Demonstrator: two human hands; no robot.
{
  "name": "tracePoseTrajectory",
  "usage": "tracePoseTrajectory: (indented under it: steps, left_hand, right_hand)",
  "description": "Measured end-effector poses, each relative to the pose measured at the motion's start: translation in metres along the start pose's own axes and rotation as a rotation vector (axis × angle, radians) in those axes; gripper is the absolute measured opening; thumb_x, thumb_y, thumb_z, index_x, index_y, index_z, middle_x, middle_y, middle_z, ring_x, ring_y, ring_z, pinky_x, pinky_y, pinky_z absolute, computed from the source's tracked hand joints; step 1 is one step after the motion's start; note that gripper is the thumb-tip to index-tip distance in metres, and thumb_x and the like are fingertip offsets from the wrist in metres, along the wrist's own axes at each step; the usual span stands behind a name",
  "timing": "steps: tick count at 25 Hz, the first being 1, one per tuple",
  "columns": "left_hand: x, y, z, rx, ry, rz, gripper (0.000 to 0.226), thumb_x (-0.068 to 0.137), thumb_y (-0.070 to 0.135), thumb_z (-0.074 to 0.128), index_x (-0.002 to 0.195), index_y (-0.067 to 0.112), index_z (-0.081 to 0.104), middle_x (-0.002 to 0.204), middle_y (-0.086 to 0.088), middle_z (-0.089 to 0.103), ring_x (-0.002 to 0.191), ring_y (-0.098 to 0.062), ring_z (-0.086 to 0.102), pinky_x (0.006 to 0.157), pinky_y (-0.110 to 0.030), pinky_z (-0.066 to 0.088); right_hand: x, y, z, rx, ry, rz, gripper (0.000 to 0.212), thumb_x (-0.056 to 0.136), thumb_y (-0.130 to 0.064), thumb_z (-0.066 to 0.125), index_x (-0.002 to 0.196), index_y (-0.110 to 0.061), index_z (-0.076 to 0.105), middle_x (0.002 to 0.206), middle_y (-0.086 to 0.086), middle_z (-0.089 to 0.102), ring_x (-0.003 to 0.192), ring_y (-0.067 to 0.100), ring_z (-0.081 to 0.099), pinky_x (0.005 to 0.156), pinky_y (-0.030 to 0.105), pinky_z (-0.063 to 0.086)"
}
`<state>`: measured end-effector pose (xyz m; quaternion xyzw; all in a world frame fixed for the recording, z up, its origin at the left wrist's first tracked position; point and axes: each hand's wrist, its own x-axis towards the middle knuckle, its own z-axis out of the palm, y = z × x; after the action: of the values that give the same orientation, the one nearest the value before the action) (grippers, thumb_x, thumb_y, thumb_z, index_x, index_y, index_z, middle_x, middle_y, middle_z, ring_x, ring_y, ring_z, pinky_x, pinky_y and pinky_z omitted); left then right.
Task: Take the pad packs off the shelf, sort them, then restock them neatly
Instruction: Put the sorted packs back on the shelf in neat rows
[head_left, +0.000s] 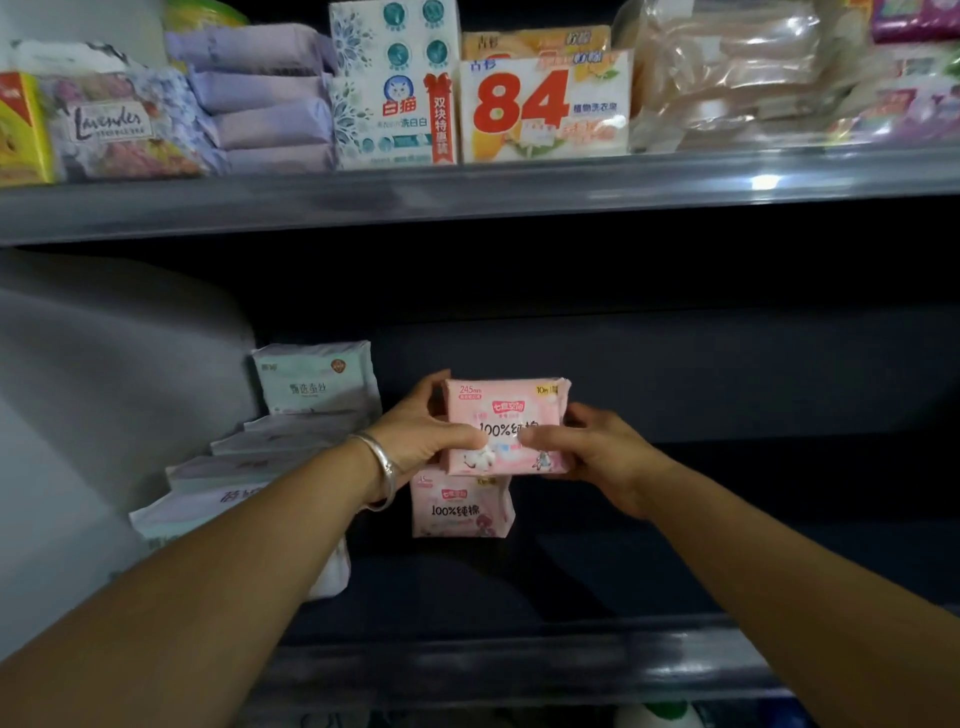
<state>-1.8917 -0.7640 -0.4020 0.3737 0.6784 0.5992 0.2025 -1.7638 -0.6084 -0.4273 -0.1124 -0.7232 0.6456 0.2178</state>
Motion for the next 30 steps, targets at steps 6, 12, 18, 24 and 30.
tracePoseTrajectory:
  steps: [6,12,18,24,30]
  left_hand:
    - [0.058,-0.022,-0.025,0.571,0.111,-0.059,0.038,0.089,0.007,0.055,0.126,0.011,0.047,0.130,-0.014,0.049,0.119,-0.024,0.048,0.095,-0.026,0.038]
    - [0.105,-0.043,-0.030,0.867,0.159,-0.129,0.032,0.098,0.017,0.039,0.113,-0.004,0.057,0.120,-0.022,0.058,0.112,-0.033,0.055,0.090,-0.032,0.043]
    - [0.122,-0.056,-0.037,0.939,0.132,-0.191,0.032,0.099,0.014,0.037,0.119,0.001,0.057,0.123,-0.016,0.058,0.115,-0.028,0.054,0.092,-0.029,0.042]
    - [0.125,-0.057,-0.033,0.997,0.118,-0.201,0.033,0.099,0.012,0.036,0.125,0.002,0.054,0.128,-0.015,0.056,0.118,-0.027,0.053,0.092,-0.029,0.042]
    - [0.118,-0.056,-0.037,1.008,0.091,-0.208,0.032,0.099,0.014,0.037,0.119,0.001,0.058,0.115,-0.013,0.059,0.103,-0.025,0.056,0.079,-0.025,0.039]
  right_hand:
    - [0.086,0.008,0.004,0.050,0.241,-0.075,0.047,0.074,-0.014,0.079,0.113,-0.004,0.056,0.107,0.006,0.069,0.090,0.018,0.068,0.070,0.027,0.054]
    - [0.167,0.027,0.011,-0.002,0.261,-0.117,0.046,0.072,-0.011,0.080,0.111,-0.006,0.056,0.114,0.009,0.066,0.101,0.024,0.065,0.091,0.045,0.054]
    - [0.200,0.052,0.024,-0.228,0.218,-0.077,0.049,0.074,-0.021,0.079,0.116,-0.010,0.058,0.114,0.007,0.066,0.101,0.025,0.065,0.090,0.044,0.054]
    - [0.199,0.051,0.028,-0.306,0.218,-0.049,0.040,0.080,-0.017,0.074,0.117,-0.012,0.060,0.114,0.007,0.066,0.100,0.025,0.065,0.086,0.041,0.055]
    - [0.183,0.043,0.034,-0.337,0.274,0.041,0.039,0.085,-0.019,0.069,0.120,-0.009,0.057,0.118,0.009,0.063,0.098,0.023,0.064,0.084,0.033,0.055]
